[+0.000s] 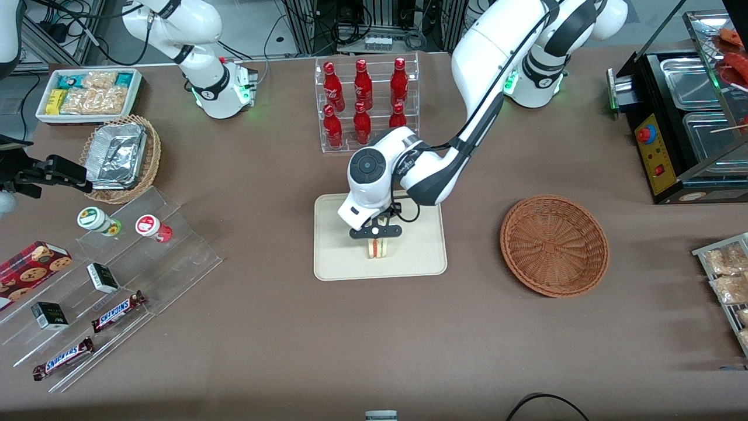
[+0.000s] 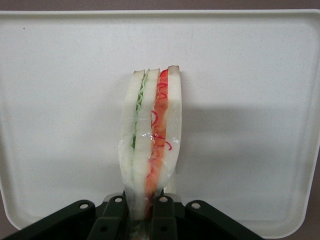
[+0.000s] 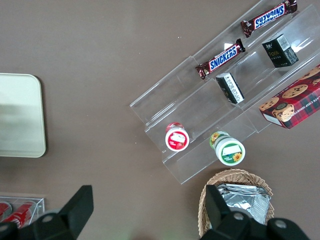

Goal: Place sandwich from basket to tray
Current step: 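Lower the sandwich onto the tray and open the left gripper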

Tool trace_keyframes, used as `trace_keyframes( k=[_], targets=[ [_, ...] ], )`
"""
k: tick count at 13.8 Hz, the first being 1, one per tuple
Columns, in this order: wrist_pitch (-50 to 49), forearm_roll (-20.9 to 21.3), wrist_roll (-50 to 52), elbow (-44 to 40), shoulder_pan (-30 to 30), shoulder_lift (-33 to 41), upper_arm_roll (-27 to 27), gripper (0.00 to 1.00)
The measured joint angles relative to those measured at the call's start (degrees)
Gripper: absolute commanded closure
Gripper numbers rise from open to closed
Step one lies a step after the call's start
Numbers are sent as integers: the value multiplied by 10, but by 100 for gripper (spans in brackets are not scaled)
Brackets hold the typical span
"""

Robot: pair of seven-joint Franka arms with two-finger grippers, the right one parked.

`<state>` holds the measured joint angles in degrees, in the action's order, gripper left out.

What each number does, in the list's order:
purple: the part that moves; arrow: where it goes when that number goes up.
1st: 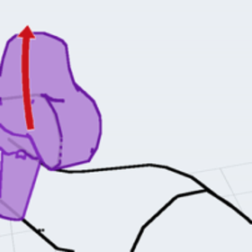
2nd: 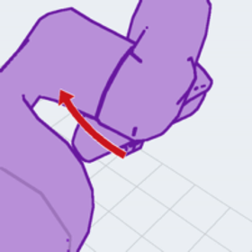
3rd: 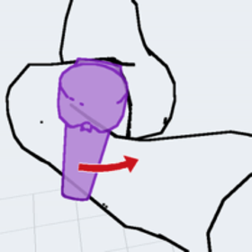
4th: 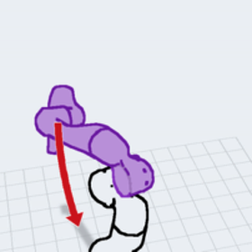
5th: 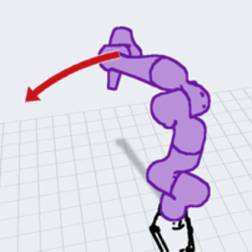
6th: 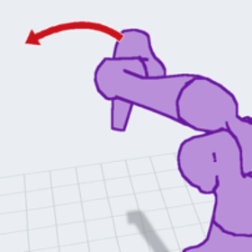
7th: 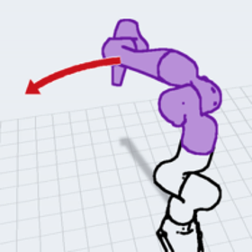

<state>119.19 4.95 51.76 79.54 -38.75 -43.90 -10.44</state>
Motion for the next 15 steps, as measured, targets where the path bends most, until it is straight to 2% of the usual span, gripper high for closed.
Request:
trace_keyframes(
  k=[6,7,8,9,15],
  targets=[
    [0,0,8,-2,0,-9,0,100],
    [0,0,8,-2,0,-10,0,62],
    [0,0,8,-2,0,-12,0,10],
    [0,0,8,-2,0,-13,0,0],
    [0,0,9,-7,0,-14,0,0]
  ],
)
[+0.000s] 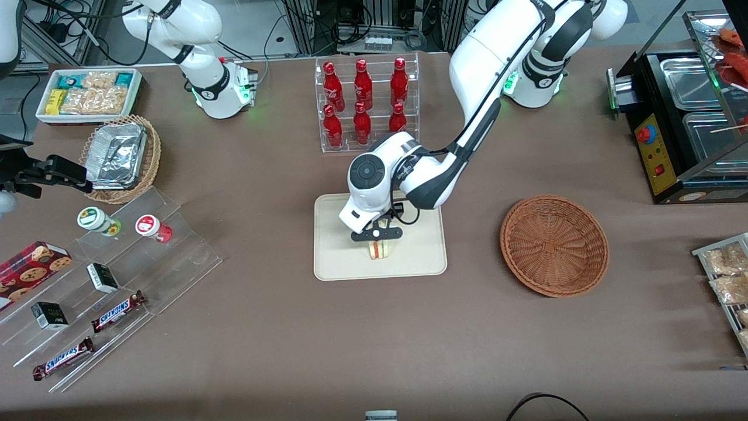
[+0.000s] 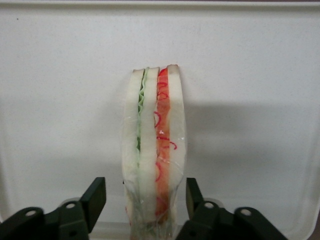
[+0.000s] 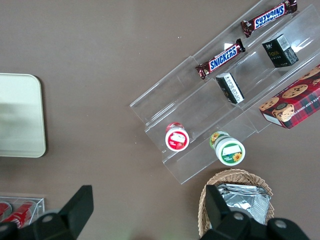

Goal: Place sandwich from basket to tray
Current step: 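Lower the sandwich onto the tray and open the left gripper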

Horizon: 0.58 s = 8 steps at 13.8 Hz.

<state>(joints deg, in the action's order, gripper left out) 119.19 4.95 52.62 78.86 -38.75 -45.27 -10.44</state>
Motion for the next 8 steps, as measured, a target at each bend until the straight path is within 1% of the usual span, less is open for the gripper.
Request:
trace_keyframes(
  k=[4,8],
  targets=[
    [-6,0,0,-15,0,9,0,0],
    [-52,-1,2,-23,1,51,0,0]
  ],
)
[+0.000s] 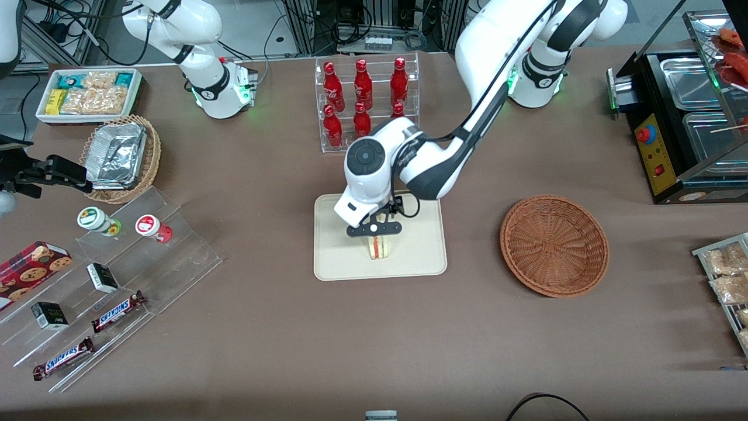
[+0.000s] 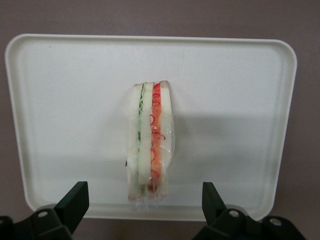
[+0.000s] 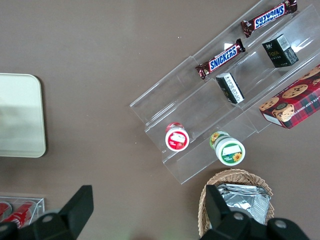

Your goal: Place sandwich from basket to tray

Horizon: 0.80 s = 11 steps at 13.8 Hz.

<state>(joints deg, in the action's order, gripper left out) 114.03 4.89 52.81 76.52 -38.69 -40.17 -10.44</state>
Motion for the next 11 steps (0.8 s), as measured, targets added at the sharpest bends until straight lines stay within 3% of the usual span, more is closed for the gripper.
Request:
trace_keyframes(
  k=[8,11],
  targets=[
    [-62,0,-37,-5,26,75,6,0],
    [-91,-23,-50,-6,50,94,7,0]
  ],
)
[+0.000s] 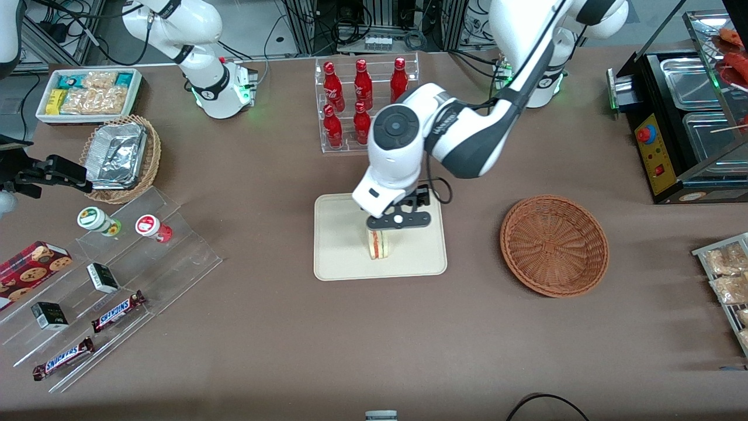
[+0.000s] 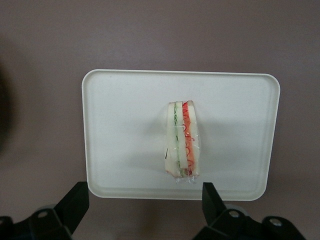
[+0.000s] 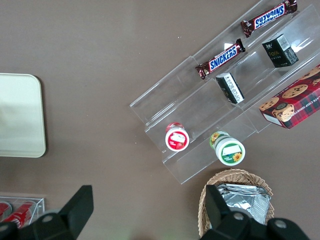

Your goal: Place sandwich from basket to tray

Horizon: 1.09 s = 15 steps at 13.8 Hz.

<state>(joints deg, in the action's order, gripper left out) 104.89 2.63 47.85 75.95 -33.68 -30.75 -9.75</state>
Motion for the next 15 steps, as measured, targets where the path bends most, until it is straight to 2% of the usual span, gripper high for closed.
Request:
trace_keyframes(
  k=[4,9,15],
  targets=[
    [-39,-6,-20,0,53,42,7,0],
    [-66,-23,-104,1,111,64,9,0],
    [-115,-24,-205,2,181,90,10,0]
  ],
)
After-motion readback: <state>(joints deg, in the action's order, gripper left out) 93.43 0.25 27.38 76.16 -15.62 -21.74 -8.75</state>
